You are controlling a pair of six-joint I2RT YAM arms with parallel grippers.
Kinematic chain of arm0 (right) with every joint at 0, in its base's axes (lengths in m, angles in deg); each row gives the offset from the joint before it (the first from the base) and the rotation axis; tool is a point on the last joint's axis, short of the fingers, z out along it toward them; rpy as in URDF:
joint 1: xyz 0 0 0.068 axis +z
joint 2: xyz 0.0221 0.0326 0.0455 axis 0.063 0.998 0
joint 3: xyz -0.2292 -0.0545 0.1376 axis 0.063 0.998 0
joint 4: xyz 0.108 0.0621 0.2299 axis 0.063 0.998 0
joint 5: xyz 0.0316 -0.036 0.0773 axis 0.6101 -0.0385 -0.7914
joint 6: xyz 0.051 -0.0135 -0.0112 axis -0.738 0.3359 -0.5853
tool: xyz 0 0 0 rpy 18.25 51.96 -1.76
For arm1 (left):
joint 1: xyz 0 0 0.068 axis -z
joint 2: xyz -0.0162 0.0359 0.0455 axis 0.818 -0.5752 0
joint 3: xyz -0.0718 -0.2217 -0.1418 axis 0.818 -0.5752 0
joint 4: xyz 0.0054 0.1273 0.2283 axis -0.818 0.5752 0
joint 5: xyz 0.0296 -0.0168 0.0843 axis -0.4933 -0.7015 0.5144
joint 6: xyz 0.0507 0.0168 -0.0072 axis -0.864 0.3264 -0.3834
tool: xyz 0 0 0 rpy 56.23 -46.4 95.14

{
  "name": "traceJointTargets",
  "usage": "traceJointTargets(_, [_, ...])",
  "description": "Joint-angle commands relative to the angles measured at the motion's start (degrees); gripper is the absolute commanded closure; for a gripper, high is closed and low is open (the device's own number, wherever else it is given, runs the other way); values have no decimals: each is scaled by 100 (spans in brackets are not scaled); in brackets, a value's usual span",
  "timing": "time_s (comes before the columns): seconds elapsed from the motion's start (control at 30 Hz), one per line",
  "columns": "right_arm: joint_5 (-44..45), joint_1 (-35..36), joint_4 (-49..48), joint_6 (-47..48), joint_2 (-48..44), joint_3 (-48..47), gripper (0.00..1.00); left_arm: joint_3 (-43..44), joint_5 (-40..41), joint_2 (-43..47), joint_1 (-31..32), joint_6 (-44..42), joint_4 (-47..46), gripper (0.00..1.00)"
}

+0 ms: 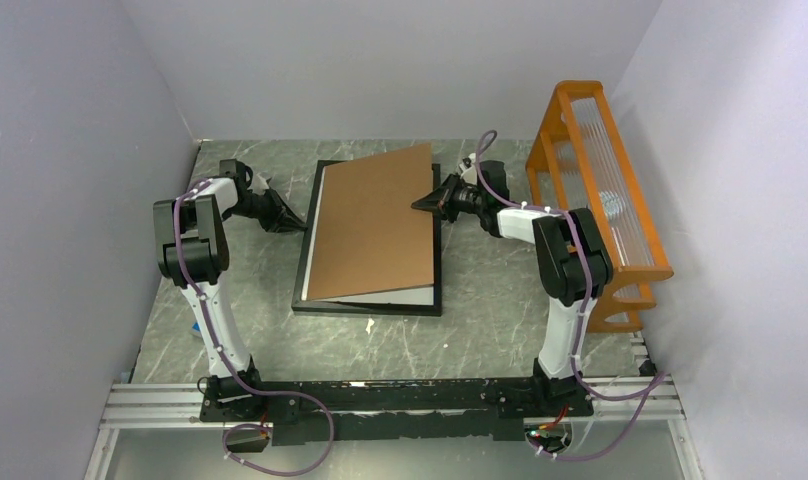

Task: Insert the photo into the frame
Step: Place the photo frame item in the photo frame.

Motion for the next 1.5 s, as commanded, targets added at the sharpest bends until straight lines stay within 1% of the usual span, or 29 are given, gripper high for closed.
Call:
traceJointTargets(0.0, [-297,69,-525,159,60,-144,100,90,-19,-111,38,-88,-9,83])
traceJointTargets(0.3, [-264,154,-706,128,274,-44,100,12,-38,-62,39,-52,-60,83])
traceJointTargets(0.4, [-228,156,-594,192,320,-33,99,-15,-30,-40,43,-51,-68,83])
traceJointTargets(0.5, [-183,164,-395,305,302,-47,92,-30,-15,-19,41,-44,-76,83])
traceJointTargets(0.57, [-156,161,-76,510,308,-134,84,-43,-17,-14,38,-38,-85,83])
traceJointTargets(0.63, [-68,169,166,635,277,-173,78,-33,-30,-17,43,-49,-74,83])
traceJointTargets(0.83, [145,193,768,1011,202,-312,66,23,27,-7,43,-106,4,83])
traceJointTargets(1.0, [356,200,1428,1364,175,-622,53,-25,31,15,44,-62,-35,83])
traceJointTargets(1.07, [448,197,1722,1513,178,-776,50,-26,25,7,44,-52,-33,83])
traceJointTargets(1.2, [602,198,2160,1801,255,-1010,48,-26,22,0,41,-36,-31,83])
traceJointTargets(1.37, [699,200,2379,2014,412,-1138,46,0,-2,-35,39,-26,-26,83])
traceJointTargets(1.47, [765,198,2435,2055,386,-1077,40,1,1,-40,38,-33,1,83])
